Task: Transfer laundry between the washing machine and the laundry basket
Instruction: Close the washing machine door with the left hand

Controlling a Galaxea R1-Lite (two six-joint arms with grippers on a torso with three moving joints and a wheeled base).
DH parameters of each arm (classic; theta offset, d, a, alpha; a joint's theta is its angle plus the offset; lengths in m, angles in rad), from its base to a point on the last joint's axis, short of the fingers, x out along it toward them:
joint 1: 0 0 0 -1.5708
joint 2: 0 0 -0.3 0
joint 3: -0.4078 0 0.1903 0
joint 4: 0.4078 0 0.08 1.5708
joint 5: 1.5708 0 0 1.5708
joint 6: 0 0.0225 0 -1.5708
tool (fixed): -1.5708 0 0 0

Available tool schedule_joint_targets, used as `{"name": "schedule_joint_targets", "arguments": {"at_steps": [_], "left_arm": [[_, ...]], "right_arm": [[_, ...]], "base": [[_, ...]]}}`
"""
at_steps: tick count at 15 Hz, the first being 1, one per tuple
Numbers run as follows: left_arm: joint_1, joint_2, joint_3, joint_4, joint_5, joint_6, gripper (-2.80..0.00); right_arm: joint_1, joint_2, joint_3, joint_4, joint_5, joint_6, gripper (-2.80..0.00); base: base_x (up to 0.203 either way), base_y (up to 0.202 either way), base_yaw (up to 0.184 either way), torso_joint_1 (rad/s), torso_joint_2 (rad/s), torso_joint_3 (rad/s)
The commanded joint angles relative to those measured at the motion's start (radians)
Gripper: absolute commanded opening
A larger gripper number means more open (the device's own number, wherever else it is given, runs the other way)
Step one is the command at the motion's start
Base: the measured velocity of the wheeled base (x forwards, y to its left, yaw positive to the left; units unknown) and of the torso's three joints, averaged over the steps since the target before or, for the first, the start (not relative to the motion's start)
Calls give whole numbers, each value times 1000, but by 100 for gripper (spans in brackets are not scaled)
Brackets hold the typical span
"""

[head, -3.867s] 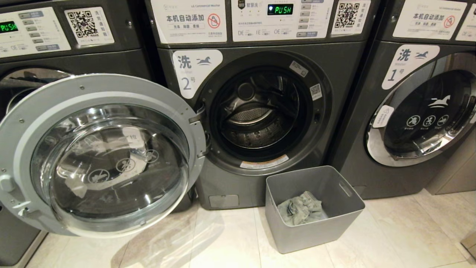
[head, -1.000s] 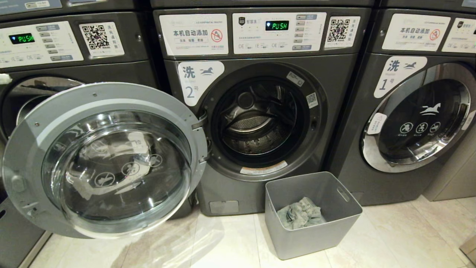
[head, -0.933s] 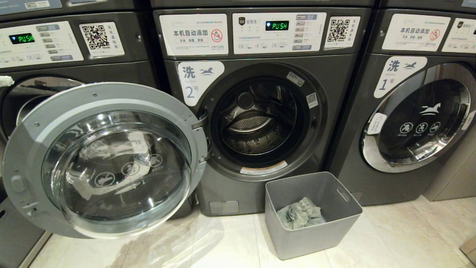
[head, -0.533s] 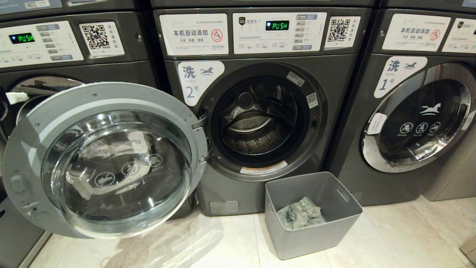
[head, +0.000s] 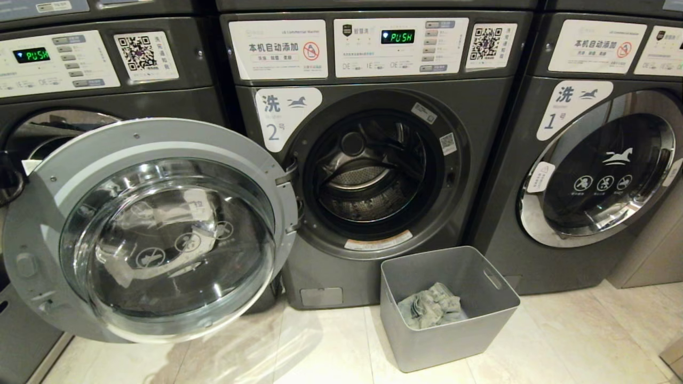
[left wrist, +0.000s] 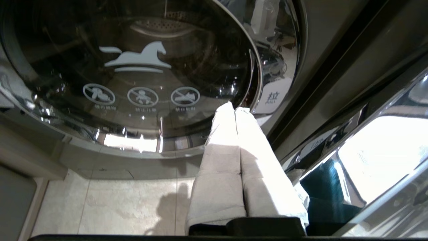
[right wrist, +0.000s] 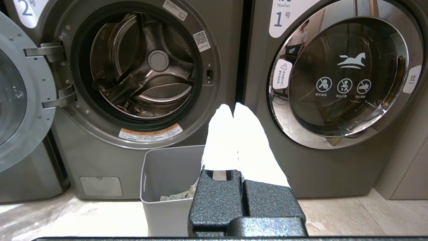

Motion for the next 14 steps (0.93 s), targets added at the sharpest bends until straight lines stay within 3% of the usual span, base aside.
{"name": "schedule_joint_targets", "arguments": {"at_steps": [1, 8, 14], "left_arm": [[-2, -76, 75, 2, -5, 1, -280], [-50, -309, 401, 10, -6, 1, -280], [-221, -564, 582, 53, -6, -2, -280]], "right_arm": [[0, 1, 40, -1, 1, -1, -280], [2, 1, 40, 1, 1, -1, -280], [2, 1, 40, 1, 0, 2, -280]], "base": [[0, 0, 0, 0, 0, 0], [0, 0, 0, 0, 0, 0], [0, 0, 0, 0, 0, 0]]}}
